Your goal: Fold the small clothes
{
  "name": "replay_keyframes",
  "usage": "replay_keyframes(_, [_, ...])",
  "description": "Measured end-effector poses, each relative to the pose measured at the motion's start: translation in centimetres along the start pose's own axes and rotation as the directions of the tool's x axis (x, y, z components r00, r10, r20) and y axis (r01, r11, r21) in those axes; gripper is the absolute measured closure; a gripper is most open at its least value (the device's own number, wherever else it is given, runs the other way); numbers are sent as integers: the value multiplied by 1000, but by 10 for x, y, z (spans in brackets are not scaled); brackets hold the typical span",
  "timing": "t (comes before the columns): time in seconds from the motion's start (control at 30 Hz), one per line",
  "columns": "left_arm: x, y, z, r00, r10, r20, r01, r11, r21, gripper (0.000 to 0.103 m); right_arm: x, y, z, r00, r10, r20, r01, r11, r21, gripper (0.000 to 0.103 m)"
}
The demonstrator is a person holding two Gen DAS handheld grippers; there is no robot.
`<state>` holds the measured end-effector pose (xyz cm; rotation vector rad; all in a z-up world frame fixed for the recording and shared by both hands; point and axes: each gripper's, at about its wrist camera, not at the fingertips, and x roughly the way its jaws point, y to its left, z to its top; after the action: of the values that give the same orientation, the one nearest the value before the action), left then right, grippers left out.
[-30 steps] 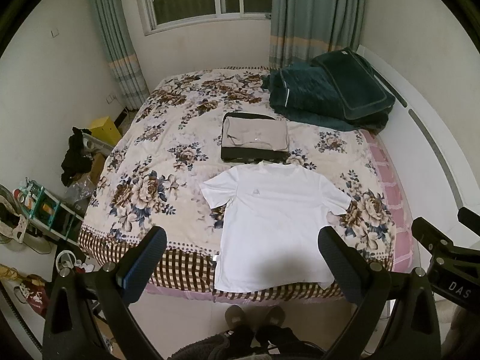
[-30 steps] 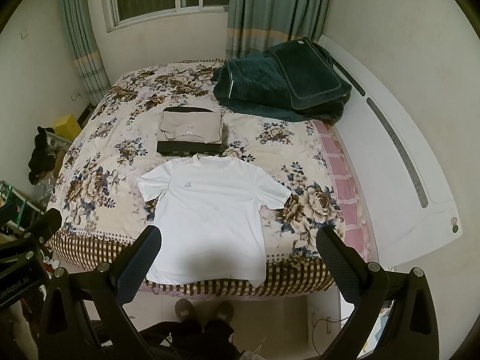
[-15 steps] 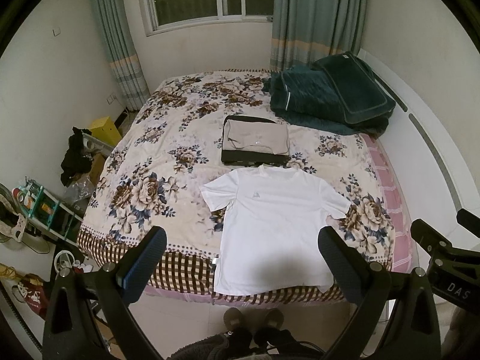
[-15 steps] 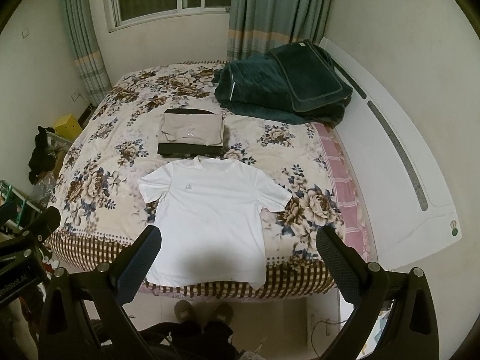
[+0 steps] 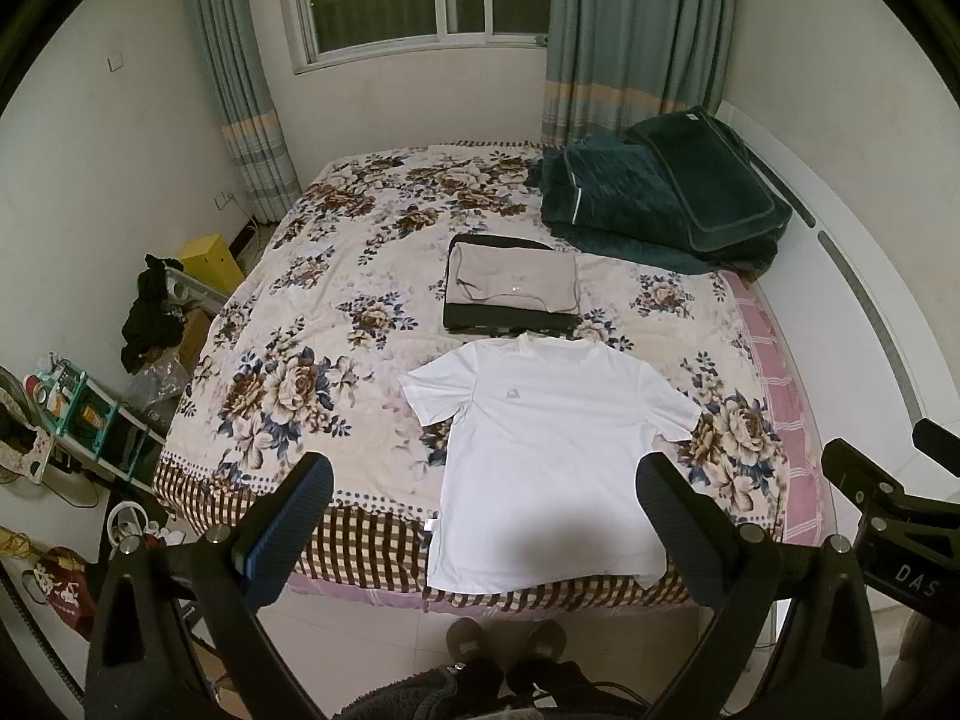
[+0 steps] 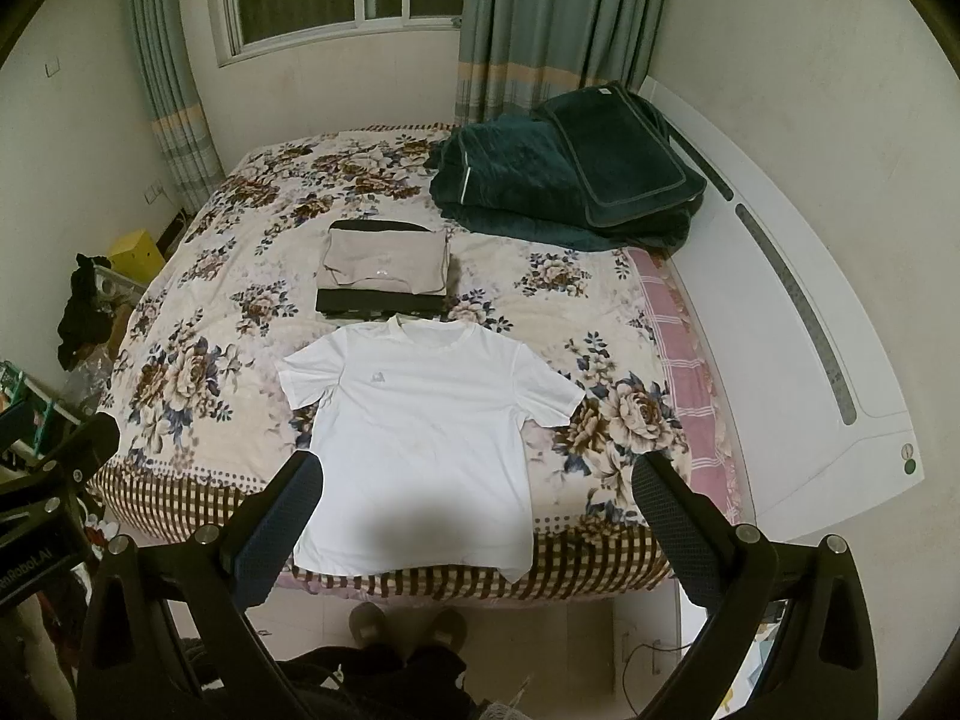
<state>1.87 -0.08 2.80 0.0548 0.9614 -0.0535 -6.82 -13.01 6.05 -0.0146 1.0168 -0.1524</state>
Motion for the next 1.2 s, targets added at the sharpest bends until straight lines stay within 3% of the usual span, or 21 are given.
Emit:
replay_keyframes(0.33, [6, 0, 9, 1000, -9, 4, 9, 1000, -7, 0, 1, 0, 3, 1000, 1, -2, -1, 1000, 16, 0])
replay_keyframes(0.5, [34, 2, 25, 996, 59, 66, -57, 998, -33, 0, 23, -12, 19, 999, 4, -36, 0, 995, 97, 0])
replay_keyframes(0.63, [84, 8, 31, 983, 144, 109, -141, 989, -35, 0, 81, -34, 16, 995, -30, -97, 49, 977, 209, 0])
replay_keyframes(0.83, [205, 5, 27, 970, 239, 39, -240, 971, -3, 0, 229, -111, -27, 987, -58, -150, 114, 910, 399, 0])
replay_keyframes(0.97, [295, -2, 17, 949, 310, -62, -310, 951, 21, 0, 343, -173, -57, 973, 20, -231, 109, 840, 531, 0])
replay_keyframes(1.03, [328, -2, 10, 934, 348, -86, -346, 938, 30, 0, 408, -210, -72, 967, 96, -235, 74, 778, 623, 5])
replay_keyframes(1.1, [368, -6, 4, 911, 391, -129, -388, 920, 45, 0, 470, -237, -90, 960, 175, -220, 37, 697, 716, 17])
replay_keyframes(1.13, [383, -7, 2, 905, 398, -151, -397, 917, 43, 0, 505, -250, -100, 949, 222, -223, 32, 639, 769, 26])
replay_keyframes(1.17, [399, -9, -1, 901, 398, -174, -398, 917, 36, 0, 535, -260, -111, 941, 267, -207, 16, 576, 817, 27])
replay_keyframes(1.2, [417, -10, -6, 893, 402, -203, -405, 914, 29, 0, 573, -272, -124, 930, 327, -170, -13, 488, 873, 27])
